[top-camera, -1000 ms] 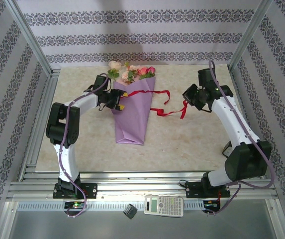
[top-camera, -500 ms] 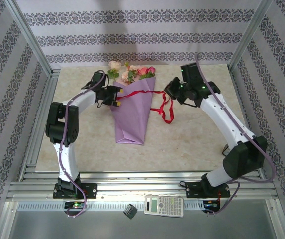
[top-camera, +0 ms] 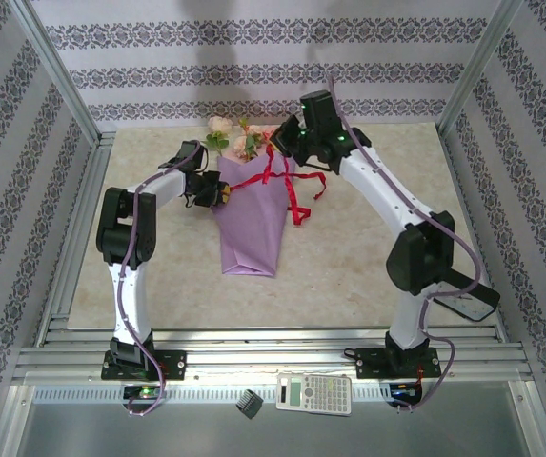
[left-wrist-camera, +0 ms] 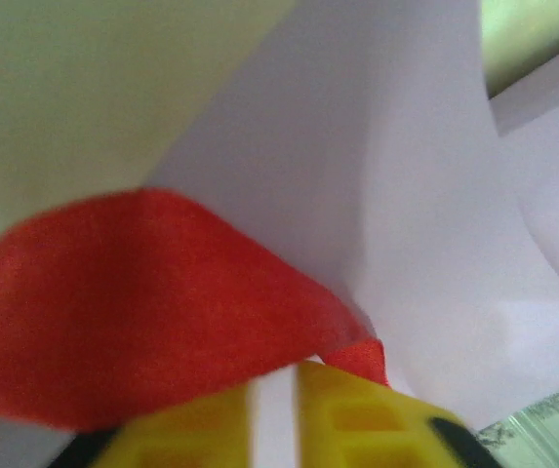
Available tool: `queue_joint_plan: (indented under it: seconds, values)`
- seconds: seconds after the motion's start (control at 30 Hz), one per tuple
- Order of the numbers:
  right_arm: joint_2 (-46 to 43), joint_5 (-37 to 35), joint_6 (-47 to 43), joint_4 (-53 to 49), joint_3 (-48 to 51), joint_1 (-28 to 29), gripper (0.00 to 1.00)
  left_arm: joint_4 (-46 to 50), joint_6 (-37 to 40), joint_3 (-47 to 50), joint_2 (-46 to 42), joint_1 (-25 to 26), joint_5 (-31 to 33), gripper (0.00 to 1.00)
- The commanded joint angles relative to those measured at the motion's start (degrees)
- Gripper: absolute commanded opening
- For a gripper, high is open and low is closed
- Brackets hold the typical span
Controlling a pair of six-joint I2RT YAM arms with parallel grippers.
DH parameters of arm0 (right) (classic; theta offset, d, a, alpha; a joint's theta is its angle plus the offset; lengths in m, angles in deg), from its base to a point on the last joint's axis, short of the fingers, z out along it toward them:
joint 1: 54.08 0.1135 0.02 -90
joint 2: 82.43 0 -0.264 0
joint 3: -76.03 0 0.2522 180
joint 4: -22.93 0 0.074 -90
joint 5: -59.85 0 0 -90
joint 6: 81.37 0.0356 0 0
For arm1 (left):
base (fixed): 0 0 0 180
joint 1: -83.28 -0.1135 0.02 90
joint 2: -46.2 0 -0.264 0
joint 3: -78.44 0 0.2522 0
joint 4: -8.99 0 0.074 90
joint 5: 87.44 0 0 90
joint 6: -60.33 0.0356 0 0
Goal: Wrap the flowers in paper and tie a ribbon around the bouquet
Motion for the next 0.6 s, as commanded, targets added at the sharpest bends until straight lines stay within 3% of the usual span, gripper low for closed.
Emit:
queue_joint_plan:
  seconds: [0.0,0.3,0.57]
  values:
    - [4.34,0.19,1.44,2.48,-6.29,1.0,0.0,-1.5,-0.58,-2.13,0.4,-0.69,-0.23,0.02]
    - [19.14,1.99,1.02,0.55,-24.26,1.84,0.0,-4.97,2.46,3.18,-4.85,-0.6,-3.46,0.0]
    - [26.24,3.57,0.2,-0.85,-29.68,2.09,0.0,-7.48,2.3,9.54,-10.26,-0.56,-5.33,0.0]
